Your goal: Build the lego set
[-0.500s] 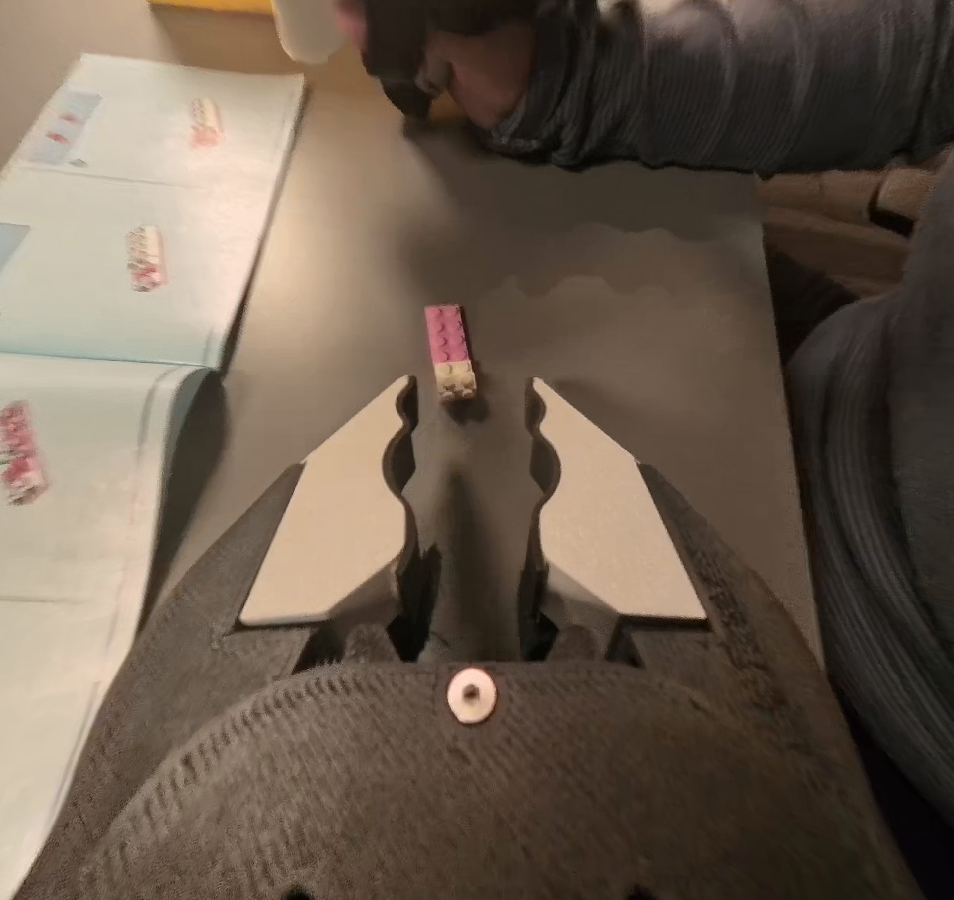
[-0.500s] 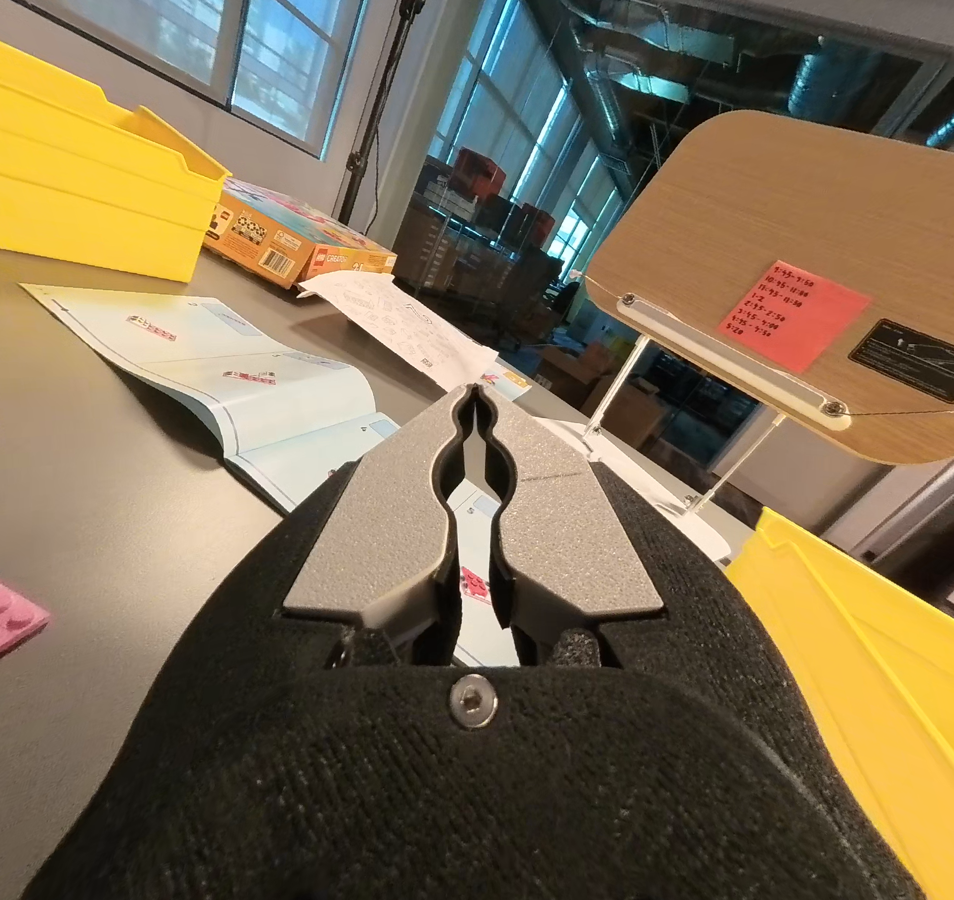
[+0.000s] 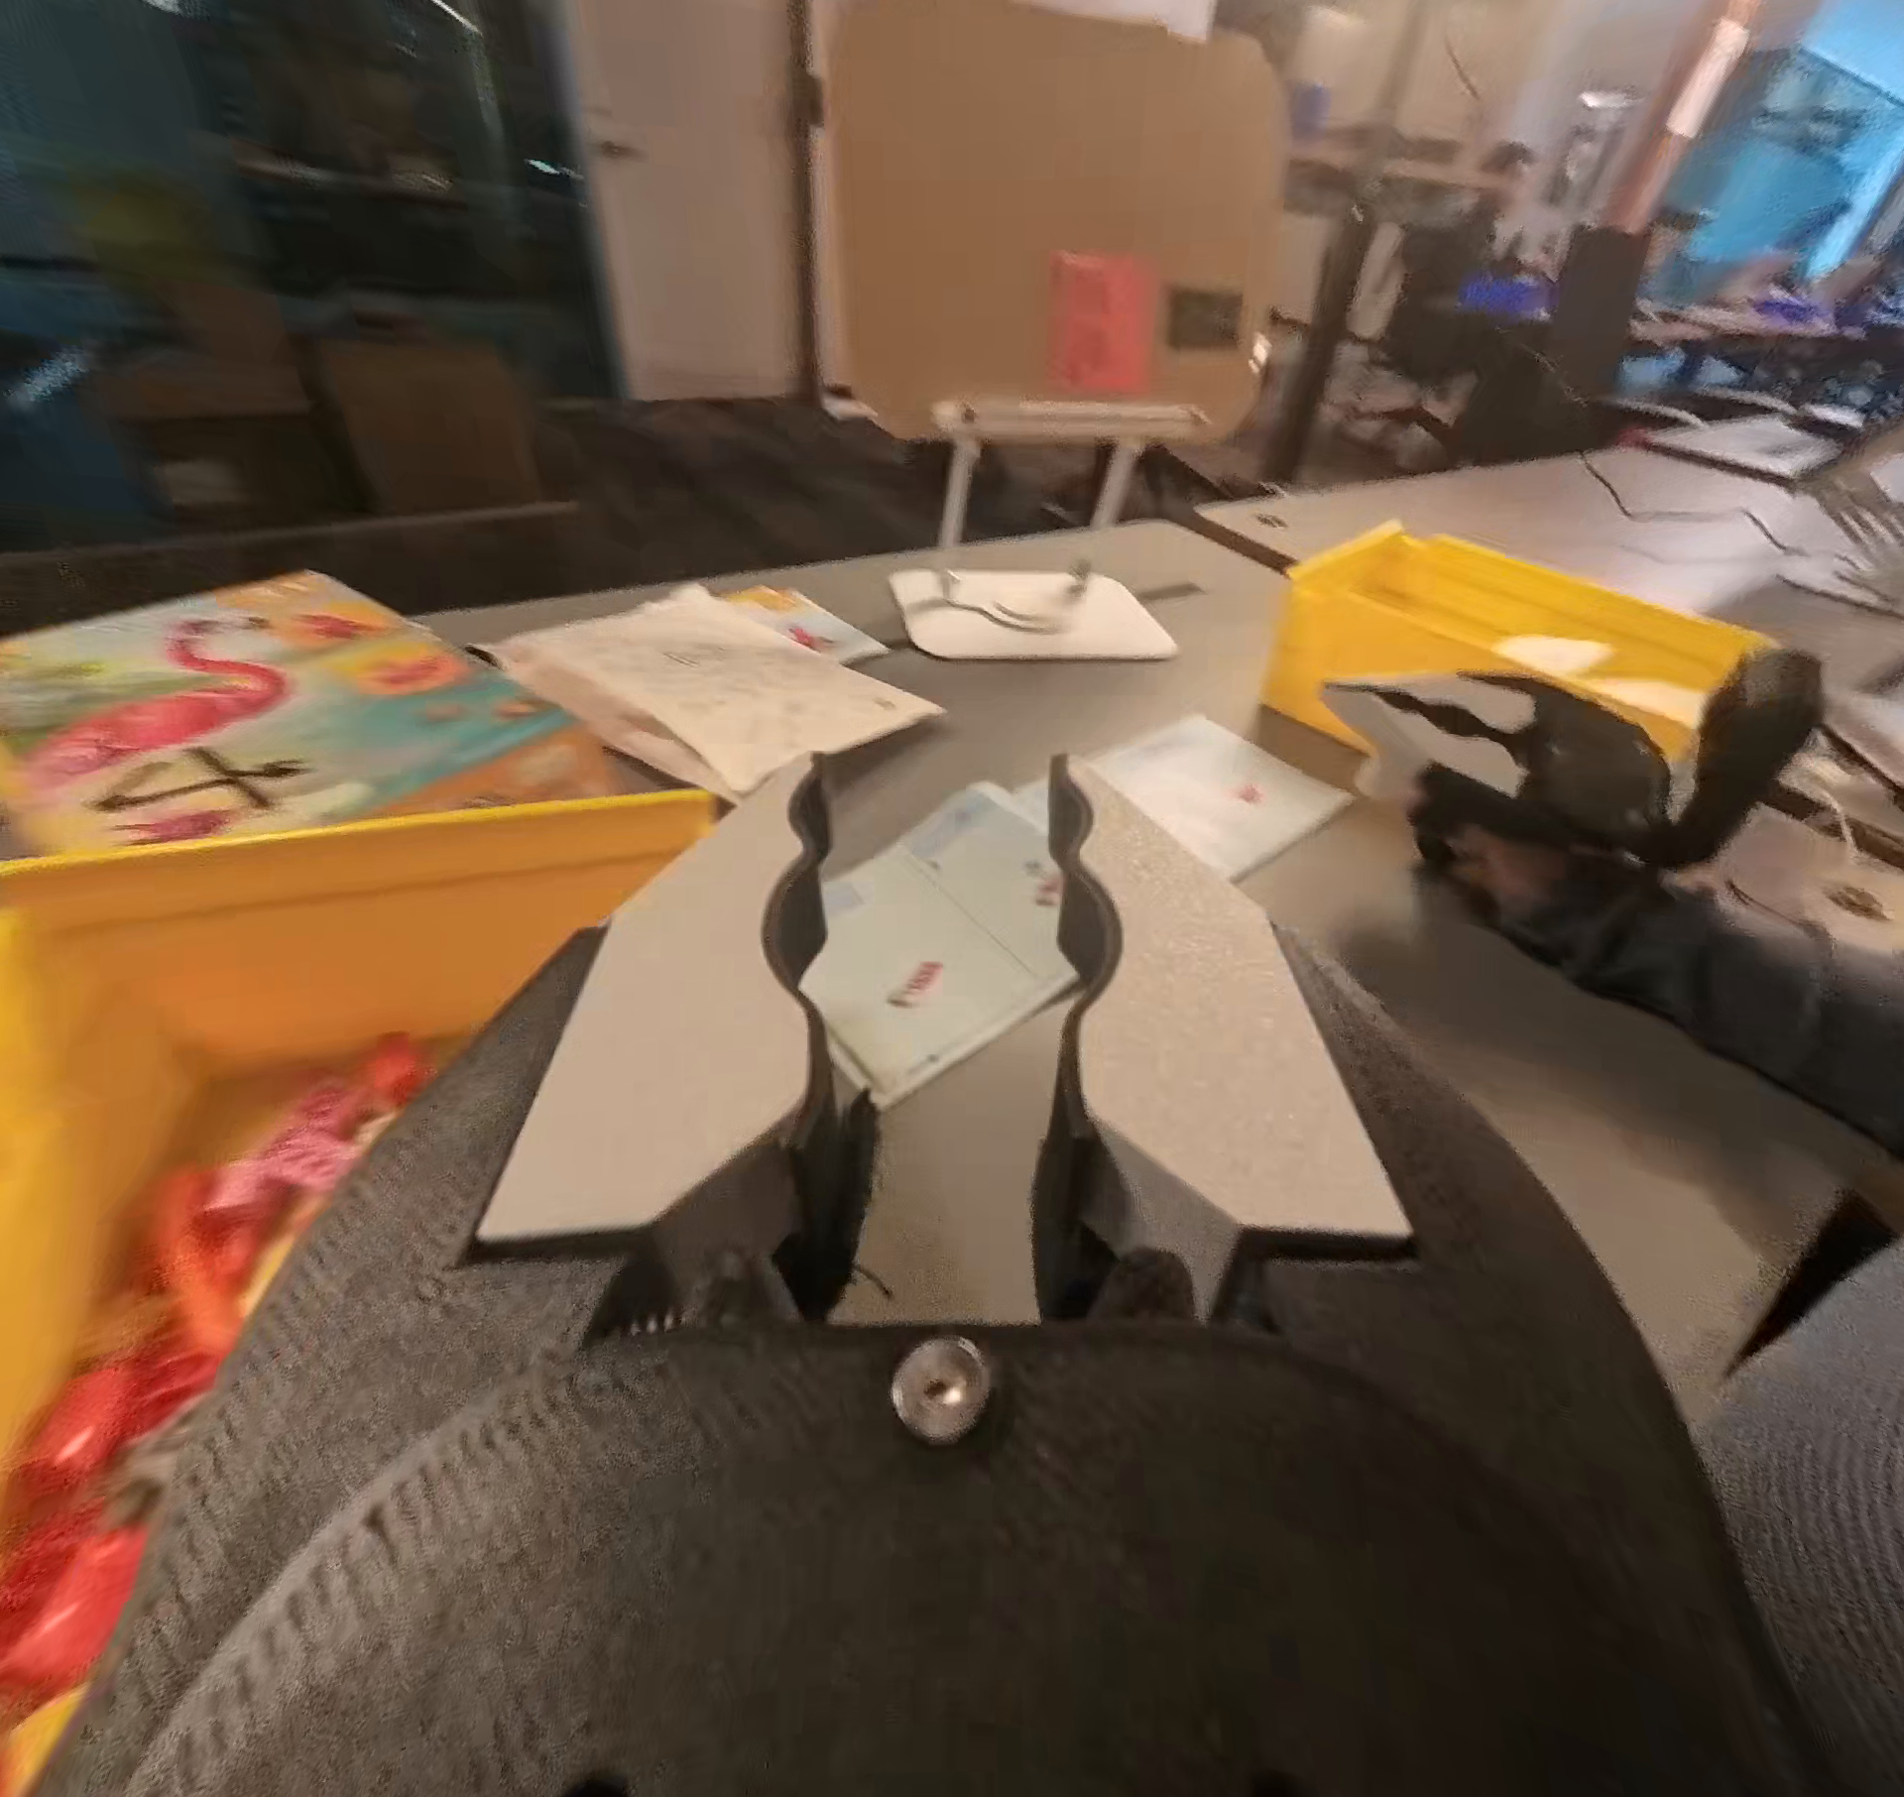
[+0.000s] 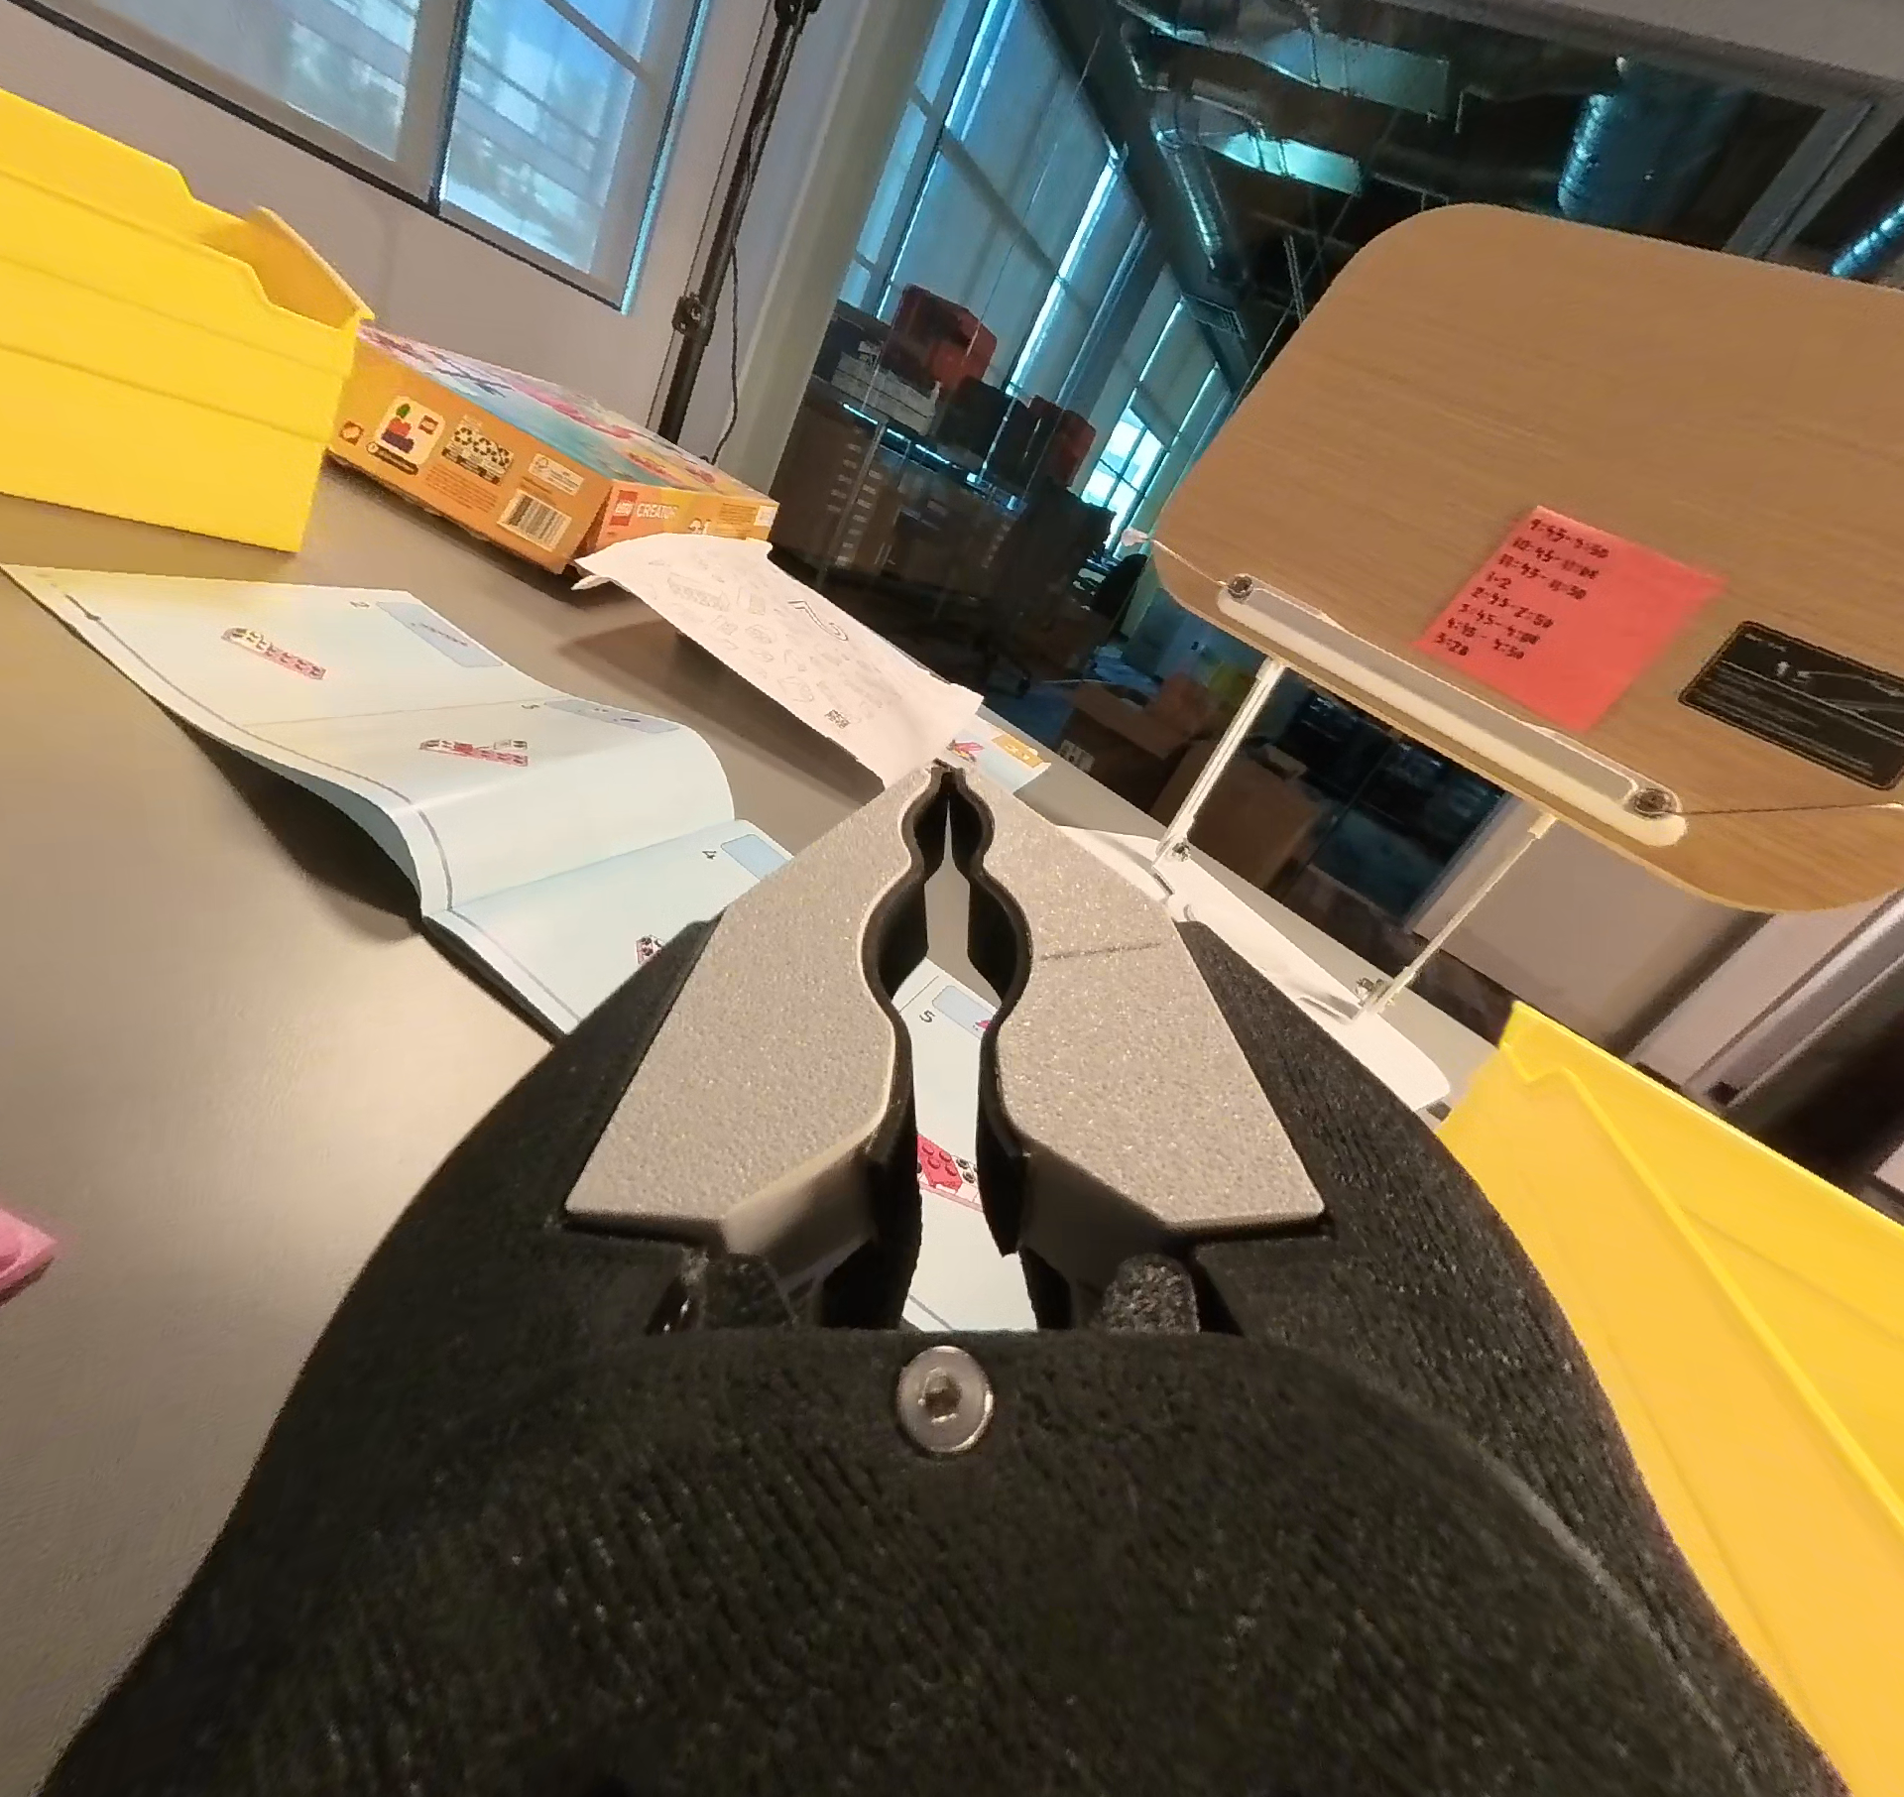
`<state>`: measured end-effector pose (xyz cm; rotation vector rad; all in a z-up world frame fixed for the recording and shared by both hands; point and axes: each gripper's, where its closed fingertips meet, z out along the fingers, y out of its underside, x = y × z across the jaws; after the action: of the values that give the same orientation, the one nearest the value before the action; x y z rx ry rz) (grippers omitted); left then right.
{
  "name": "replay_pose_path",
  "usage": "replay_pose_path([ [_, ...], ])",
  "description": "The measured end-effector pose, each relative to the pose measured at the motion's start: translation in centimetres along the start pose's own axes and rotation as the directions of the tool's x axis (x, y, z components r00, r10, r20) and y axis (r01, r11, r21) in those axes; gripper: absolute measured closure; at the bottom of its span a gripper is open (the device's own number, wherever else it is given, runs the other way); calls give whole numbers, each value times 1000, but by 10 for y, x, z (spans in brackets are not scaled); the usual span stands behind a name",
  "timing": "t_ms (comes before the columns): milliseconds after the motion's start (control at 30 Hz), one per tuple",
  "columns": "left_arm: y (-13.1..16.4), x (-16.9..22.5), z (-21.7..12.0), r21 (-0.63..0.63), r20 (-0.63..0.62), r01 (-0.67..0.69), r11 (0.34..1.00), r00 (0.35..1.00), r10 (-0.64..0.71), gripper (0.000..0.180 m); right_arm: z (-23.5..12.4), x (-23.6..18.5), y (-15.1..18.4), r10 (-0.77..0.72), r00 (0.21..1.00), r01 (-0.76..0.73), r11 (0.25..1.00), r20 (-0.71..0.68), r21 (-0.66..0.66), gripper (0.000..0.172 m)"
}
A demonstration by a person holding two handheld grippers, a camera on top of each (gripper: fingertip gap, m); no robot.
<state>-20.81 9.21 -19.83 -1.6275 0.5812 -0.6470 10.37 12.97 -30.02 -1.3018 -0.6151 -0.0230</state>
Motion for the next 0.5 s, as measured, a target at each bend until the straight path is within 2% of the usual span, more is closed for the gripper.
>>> replay_pose_path([
  [67,-12,-29,-15,8,91,15,1000,996,-16,140,0,1,0,0,1000,0,1000,-3,-2,172],
  [133,-11,-67,-25,-46,215,1,999,977,9,140,1,2,1,1,1000,-1,1000,-8,-3,172],
  [167,-5,-86,-27,-94,270,-7,996,962,32,142,1,2,1,2,1000,-2,1000,-8,-4,172],
  [267,21,-130,-28,-238,330,-50,970,935,129,143,1,2,1,1,1000,-1,1000,-8,-3,172],
  [333,35,-148,-28,-272,344,-71,960,924,166,146,1,2,1,1,1000,-1,1000,-8,-4,172],
  [433,46,-159,-27,-203,376,-77,976,914,151,149,1,2,1,3,1000,-3,1000,-10,-3,172],
  [500,48,-161,-26,-105,408,-50,993,909,89,150,0,2,1,3,1000,-3,1000,-11,-3,172],
])
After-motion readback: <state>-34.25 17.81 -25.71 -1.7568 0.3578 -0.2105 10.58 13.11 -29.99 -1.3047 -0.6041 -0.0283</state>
